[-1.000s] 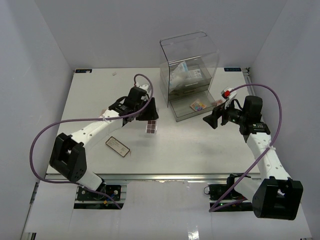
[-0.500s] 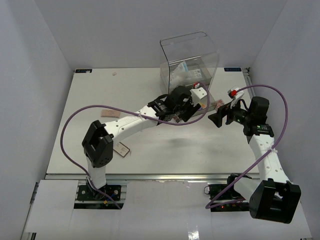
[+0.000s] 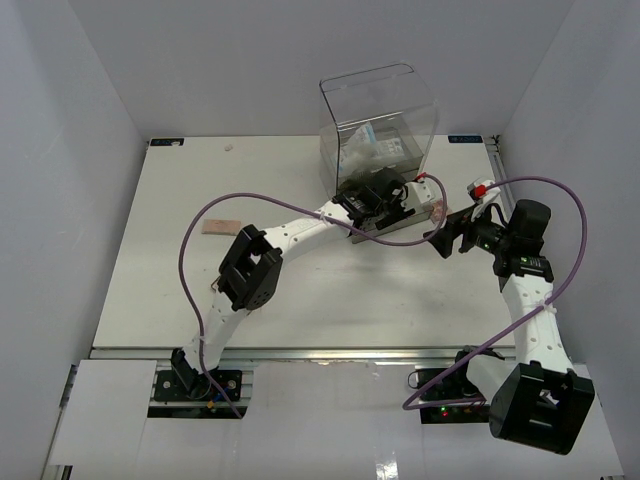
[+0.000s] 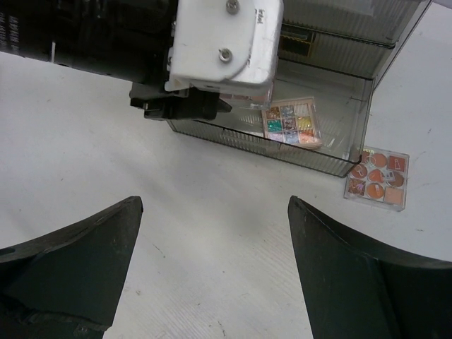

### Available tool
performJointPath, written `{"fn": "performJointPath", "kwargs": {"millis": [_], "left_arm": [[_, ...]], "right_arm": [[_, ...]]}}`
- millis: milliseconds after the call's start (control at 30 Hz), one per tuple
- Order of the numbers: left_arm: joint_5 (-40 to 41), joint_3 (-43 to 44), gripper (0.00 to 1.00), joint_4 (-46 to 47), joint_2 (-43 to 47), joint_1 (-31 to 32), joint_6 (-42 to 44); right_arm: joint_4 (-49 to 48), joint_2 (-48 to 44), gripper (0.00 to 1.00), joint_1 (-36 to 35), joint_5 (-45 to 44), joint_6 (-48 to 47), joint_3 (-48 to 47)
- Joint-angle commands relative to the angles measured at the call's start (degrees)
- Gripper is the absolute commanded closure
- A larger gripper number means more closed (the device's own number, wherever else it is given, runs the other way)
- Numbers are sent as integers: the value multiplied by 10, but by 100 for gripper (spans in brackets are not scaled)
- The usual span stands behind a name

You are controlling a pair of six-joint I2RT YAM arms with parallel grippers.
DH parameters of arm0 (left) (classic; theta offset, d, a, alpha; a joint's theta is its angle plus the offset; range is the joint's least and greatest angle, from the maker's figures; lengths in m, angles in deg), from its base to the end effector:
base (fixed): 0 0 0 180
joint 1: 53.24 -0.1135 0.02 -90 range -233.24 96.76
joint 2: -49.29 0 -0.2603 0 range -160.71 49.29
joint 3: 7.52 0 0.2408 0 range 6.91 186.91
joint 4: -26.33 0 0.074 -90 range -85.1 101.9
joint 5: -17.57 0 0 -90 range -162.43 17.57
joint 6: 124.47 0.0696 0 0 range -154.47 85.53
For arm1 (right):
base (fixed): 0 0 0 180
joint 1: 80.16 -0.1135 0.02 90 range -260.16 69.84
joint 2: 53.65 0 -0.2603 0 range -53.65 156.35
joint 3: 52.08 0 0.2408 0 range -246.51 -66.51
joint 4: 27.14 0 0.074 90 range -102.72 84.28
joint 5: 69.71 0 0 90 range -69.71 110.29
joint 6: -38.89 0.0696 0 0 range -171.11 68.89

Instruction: Organize the makeup

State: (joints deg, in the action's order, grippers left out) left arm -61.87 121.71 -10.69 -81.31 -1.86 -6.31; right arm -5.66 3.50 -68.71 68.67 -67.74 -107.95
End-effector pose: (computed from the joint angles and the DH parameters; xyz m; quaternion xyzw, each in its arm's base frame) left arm 0.3481 -0.4153 0.2169 0.5427 0.7147 -0.0061 0.4413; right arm 0.2362 0.0053 0.2803 -0.2610 0.7486 0.2085 0.5728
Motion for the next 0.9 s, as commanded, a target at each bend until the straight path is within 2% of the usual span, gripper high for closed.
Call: {"fn": "performJointPath", "kwargs": {"millis": [0,133,267,533,600,733,867], "left_arm": [[-4,39,68,24,2,-19,0],[-23,32,41,24,2,-22,-25],[-31,20,25,24,11,-21,-51],[-54,4,14,21,46,-22,-83],[-62,-3,13,18,61,-21,-96],[-93,-39,14,19,127,-22,-126],[-118,-153,13,23,251,-23,-164]], "right_arm": [[-23,-5,10,11,23,5,0],[-24,-1,10,14,24,5,2],[-24,1,10,17,24,5,1],[-23,8,10,25,26,3,3],[-23,10,10,27,21,-1,3],[-20,19,10,28,7,-21,5],[-5,64,10,28,-60,-42,-11]]}}
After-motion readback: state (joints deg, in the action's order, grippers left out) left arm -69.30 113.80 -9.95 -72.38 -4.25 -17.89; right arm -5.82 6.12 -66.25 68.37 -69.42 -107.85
